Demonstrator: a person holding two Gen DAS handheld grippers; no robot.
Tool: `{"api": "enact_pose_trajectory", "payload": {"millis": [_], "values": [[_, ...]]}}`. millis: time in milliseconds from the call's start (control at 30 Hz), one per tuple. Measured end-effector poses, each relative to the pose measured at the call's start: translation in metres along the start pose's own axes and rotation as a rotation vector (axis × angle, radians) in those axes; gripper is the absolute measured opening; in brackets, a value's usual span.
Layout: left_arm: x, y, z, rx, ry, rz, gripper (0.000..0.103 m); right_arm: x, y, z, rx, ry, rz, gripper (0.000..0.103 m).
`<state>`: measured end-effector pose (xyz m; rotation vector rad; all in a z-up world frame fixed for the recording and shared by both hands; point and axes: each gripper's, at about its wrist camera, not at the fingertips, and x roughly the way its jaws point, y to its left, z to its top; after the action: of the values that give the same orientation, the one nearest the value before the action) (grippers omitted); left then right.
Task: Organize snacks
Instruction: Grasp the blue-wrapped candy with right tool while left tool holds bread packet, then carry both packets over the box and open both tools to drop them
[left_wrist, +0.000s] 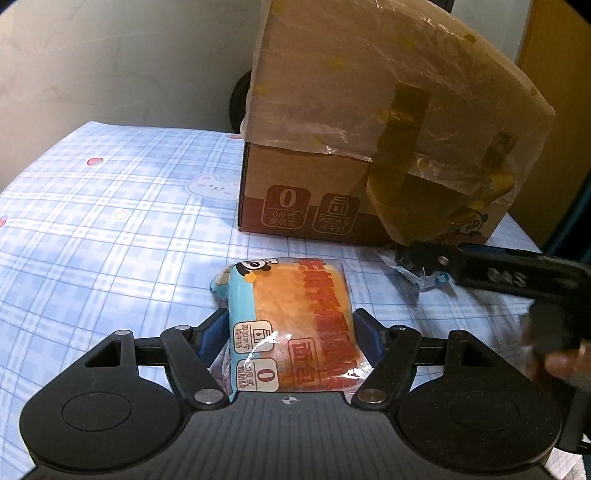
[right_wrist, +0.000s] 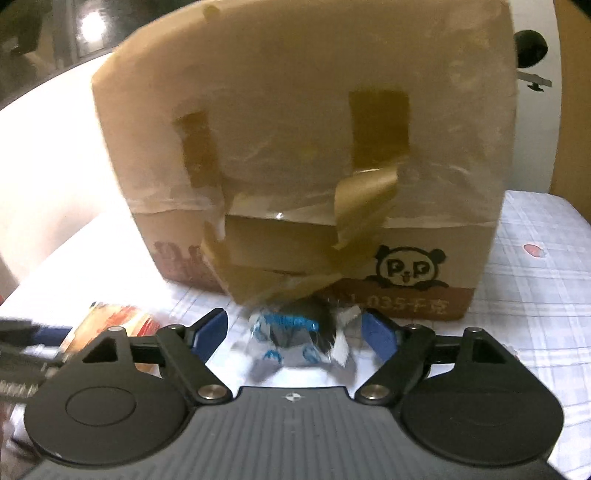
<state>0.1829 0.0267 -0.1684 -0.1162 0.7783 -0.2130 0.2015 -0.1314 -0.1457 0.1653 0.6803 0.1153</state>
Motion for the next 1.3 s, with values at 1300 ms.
{"api": "enact_pose_trajectory", "payload": {"millis": [1300], "values": [[-0.088, -0.017, 0.057, 0.003, -0.231, -0.153, 0.073, -0.142, -0.054, 0.021, 0.126, -0.274, 0.028, 0.052]]}}
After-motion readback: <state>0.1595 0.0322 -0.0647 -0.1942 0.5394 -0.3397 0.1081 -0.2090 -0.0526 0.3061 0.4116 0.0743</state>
